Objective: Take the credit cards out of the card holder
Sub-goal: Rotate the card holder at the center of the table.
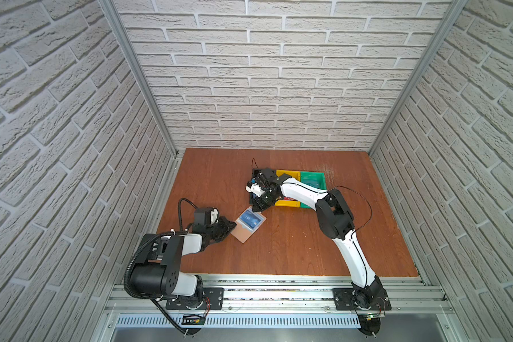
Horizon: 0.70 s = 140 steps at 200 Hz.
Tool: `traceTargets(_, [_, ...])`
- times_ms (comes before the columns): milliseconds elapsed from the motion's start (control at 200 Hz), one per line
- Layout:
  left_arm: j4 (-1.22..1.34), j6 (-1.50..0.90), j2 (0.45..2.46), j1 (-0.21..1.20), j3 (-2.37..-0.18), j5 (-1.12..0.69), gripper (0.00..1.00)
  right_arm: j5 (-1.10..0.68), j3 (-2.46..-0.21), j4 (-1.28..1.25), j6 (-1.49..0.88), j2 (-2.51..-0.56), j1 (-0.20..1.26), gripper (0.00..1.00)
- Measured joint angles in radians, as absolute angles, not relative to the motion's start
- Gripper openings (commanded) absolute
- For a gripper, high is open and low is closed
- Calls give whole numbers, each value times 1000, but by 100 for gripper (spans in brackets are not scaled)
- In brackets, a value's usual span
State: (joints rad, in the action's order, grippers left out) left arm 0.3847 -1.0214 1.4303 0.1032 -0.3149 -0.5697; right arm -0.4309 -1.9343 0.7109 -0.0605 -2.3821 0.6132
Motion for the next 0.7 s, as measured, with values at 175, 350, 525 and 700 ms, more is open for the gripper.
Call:
traceTargets(175, [383,-1013,1430,103,-315,-570,14,-416,-1870,664,-45,-2354,613,19])
traceTargets(350, [378,-1003,1430,102,-317,-570,14,-417,-1774,611,-44,-2302,613,19])
traceTargets(525, [370,-989,1430,97,-319,-572,14,-419,-1732,587,-37,-2279,613,18])
traceTargets(700, [369,-978,1431,89,-319,-585,18,-424,-1649,563,-42,-2230,617,18])
